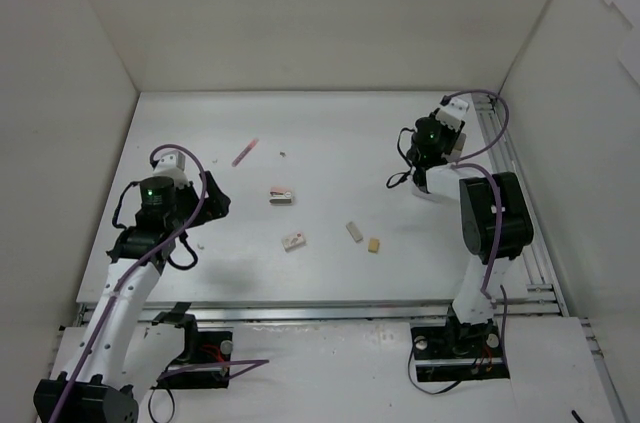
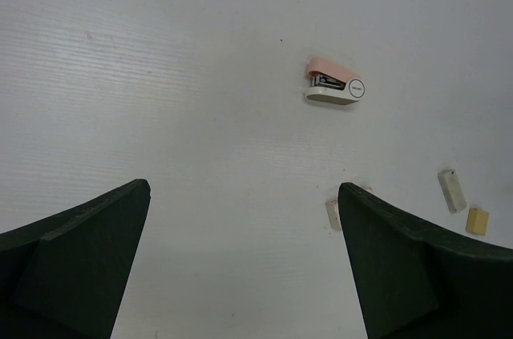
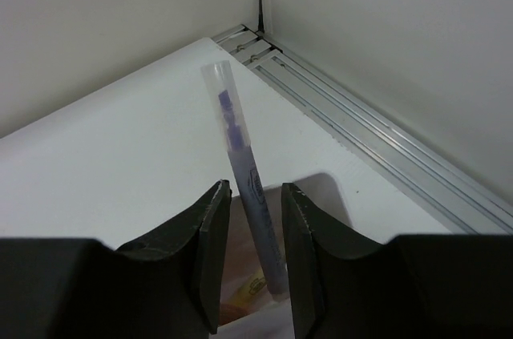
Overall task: Sort the stationery into containers
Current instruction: Place the pen in the storage box, then pick up the pen from the center of the board.
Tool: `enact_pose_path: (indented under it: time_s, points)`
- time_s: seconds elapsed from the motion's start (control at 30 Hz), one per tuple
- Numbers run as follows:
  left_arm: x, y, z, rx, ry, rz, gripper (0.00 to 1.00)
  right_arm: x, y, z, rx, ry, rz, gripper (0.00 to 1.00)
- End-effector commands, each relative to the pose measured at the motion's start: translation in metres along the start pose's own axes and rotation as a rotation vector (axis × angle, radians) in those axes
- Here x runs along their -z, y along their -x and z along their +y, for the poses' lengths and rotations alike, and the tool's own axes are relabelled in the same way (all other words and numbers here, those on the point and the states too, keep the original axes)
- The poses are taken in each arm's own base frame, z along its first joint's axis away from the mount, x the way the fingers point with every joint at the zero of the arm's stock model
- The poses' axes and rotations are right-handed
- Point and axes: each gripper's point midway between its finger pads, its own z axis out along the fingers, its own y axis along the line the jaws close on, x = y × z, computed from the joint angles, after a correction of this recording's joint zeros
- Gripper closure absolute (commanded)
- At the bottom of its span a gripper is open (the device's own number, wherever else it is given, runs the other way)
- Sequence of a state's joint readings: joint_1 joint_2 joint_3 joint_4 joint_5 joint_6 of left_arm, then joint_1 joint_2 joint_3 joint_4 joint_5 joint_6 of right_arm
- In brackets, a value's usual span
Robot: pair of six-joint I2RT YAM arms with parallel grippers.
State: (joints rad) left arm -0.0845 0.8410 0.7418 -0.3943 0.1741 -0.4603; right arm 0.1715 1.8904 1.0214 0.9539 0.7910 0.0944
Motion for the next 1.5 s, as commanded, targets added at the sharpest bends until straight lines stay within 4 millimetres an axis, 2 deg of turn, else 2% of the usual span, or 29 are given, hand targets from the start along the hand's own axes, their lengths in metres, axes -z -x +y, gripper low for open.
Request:
enact_pose_path:
  time_s: [0.0,0.13,0.3,0.4,0.43,0.47,0.5,0.53,0.6,0.63,0.67,0.7,0.73,0.77,0.8,0.83,0.87,0.9,0.93,0.97,1.0,1.03,1.07,1.13,1.17,1.23,1.37,1.4,1.47]
  points:
    - [0.006,0.016,-0.008,-0.007,-0.026,-0.063,0.0,0.012,0.032,-0.002,-0.08,-0.025,-0.059,0.69]
    - [0.007,0.018,-0.009,-0.009,-0.028,-0.069,0.0,0.022,0.039,0.003,-0.081,-0.017,-0.07,0.56]
    - [0.007,0.025,-0.012,-0.021,-0.037,-0.08,0.0,0.034,0.049,0.002,-0.097,-0.02,-0.084,0.49]
    - [0.003,0.034,-0.014,-0.038,-0.035,-0.085,0.0,0.05,0.076,0.005,-0.149,0.009,-0.117,0.41]
    - [0.003,0.043,-0.018,-0.05,-0.042,-0.099,0.0,0.054,0.082,0.005,-0.154,0.021,-0.125,0.34]
    - [-0.003,0.045,-0.017,-0.064,-0.038,-0.086,0.0,0.059,0.085,0.006,-0.155,0.033,-0.128,0.3]
    - [-0.007,0.051,-0.02,-0.102,-0.051,-0.093,0.0,0.068,0.098,0.006,-0.168,0.05,-0.144,0.18]
    - [-0.011,0.055,-0.022,-0.131,-0.059,-0.091,0.0,0.075,0.102,0.01,-0.164,0.08,-0.148,0.02]
    - [-0.027,0.07,-0.035,-0.221,-0.114,-0.077,0.0,0.09,0.117,0.015,-0.148,0.114,-0.157,0.02]
    - [-0.042,0.076,-0.041,-0.25,-0.141,-0.055,0.0,0.097,0.112,0.014,-0.107,0.106,-0.127,0.02]
    - [-0.049,0.081,-0.046,-0.283,-0.171,-0.058,0.0,0.107,0.123,0.02,-0.108,0.125,-0.118,0.02]
    - [-0.057,0.085,-0.049,-0.325,-0.206,-0.04,0.0,0.112,0.104,0.02,-0.051,0.131,-0.035,0.02]
    - [-0.058,0.108,-0.057,-0.349,-0.231,-0.072,0.0,0.116,0.1,0.025,-0.038,0.168,0.013,0.02]
    - [-0.082,0.099,-0.044,-0.35,-0.228,0.018,0.0,0.122,0.108,0.034,-0.064,0.216,0.055,0.02]
    - [-0.089,0.102,-0.051,-0.372,-0.291,0.042,0.0,0.129,0.085,0.044,-0.048,0.308,0.176,0.02]
    - [-0.09,0.133,-0.061,-0.432,-0.323,-0.006,0.0,0.131,0.082,0.051,-0.054,0.359,0.216,0.02]
    - [-0.116,0.117,-0.054,-0.446,-0.343,0.088,0.0,0.137,0.078,0.059,-0.064,0.411,0.252,0.02]
    - [-0.122,0.121,-0.055,-0.46,-0.382,0.111,0.0,0.143,0.072,0.067,-0.075,0.484,0.297,0.02]
    - [-0.127,0.154,-0.063,-0.545,-0.39,0.038,0.0,0.148,0.07,0.072,-0.08,0.519,0.311,0.02]
    - [-0.149,0.13,-0.048,-0.517,-0.367,0.155,0.0,0.154,0.068,0.074,-0.086,0.547,0.325,0.02]
    - [-0.159,0.129,-0.042,-0.525,-0.348,0.187,0.0,0.16,0.064,0.079,-0.083,0.582,0.345,0.02]
    - [-0.174,0.137,-0.039,-0.569,-0.349,0.196,0.0,0.163,0.065,0.08,-0.083,0.597,0.349,0.02]
    - [-0.178,0.128,-0.034,-0.562,-0.341,0.254,0.0,0.166,0.065,0.08,-0.079,0.608,0.354,0.02]
    - [-0.199,0.127,-0.024,-0.587,-0.288,0.287,0.0,0.167,0.061,0.078,-0.068,0.612,0.373,0.02]
    - [-0.205,0.125,-0.011,-0.603,-0.229,0.31,0.0,0.167,0.061,0.077,-0.068,0.612,0.375,0.02]
    - [-0.22,0.117,-0.006,-0.617,-0.208,0.344,0.03,0.167,0.056,0.074,-0.062,0.606,0.39,0.02]
    - [-0.236,0.102,-0.003,-0.631,-0.19,0.403,0.07,0.168,0.054,0.065,-0.062,0.599,0.395,0.02]
    - [-0.239,0.105,0.0,-0.634,-0.175,0.399,0.11,0.168,0.055,0.062,-0.063,0.593,0.391,0.02]
    - [-0.247,0.093,0.003,-0.648,-0.161,0.436,0.13,0.169,0.054,0.056,-0.059,0.584,0.388,0.02]
